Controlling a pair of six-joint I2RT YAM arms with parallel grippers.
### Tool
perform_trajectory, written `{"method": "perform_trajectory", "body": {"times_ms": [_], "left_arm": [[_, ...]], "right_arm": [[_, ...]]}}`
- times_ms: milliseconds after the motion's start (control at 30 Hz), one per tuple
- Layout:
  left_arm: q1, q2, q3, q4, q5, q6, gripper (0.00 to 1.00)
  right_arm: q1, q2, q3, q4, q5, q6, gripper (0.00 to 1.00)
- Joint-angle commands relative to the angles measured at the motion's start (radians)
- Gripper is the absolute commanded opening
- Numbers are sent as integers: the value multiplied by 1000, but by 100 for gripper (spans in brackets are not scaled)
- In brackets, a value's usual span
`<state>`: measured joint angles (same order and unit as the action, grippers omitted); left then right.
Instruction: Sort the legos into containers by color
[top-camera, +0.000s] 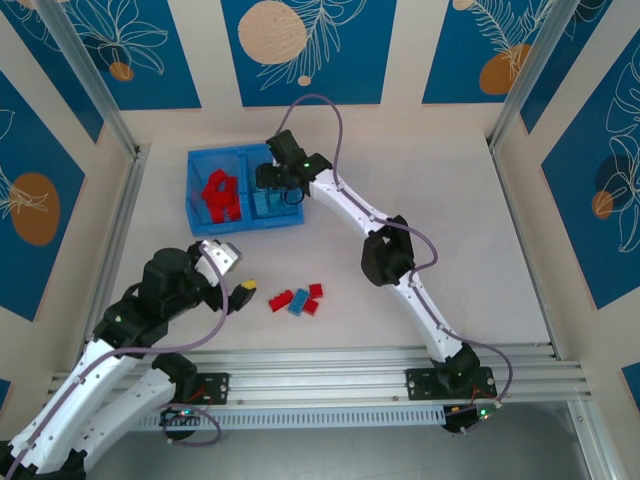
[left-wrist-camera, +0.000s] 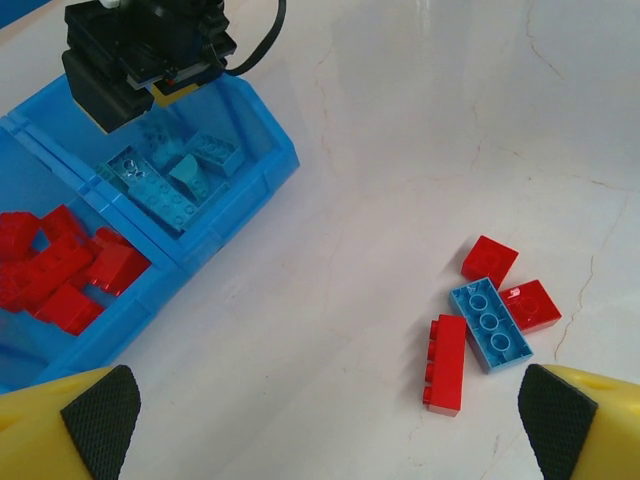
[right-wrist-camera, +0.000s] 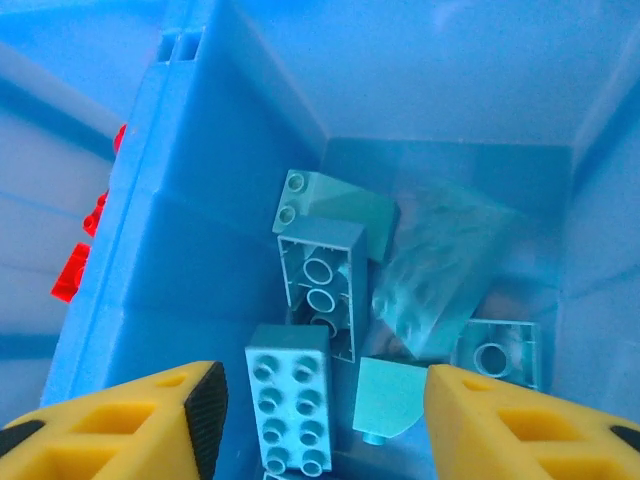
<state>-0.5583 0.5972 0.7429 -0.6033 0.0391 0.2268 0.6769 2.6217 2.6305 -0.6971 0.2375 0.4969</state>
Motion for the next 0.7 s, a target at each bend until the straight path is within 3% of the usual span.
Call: {"method": "perform_trajectory", "body": {"times_ms": [0,133,300,467,600,667], "left_arm": [[7,5,-10,-4,-12,-9,100],[7,23,-12,-9,-10,-6,100],[5,73,6,-33,1,-33,100],[4,164,110,-125,-1,-257,100],[-10,248,72,-36,171,-404,100],[-30,313,41,15,197,-448,100]], "right_arm": [[-6,-128,-19,-15,-73,0,57],[-1,-255,-113,-22,-123,-8,56],[6,-510,-434,95,-254,-28,58],[10,-842,-861,192,-407,-91,63],[13,-1127,-1240,280,-477,-103,70],[16,-1260,-1394,308,-486,-91,74]]}}
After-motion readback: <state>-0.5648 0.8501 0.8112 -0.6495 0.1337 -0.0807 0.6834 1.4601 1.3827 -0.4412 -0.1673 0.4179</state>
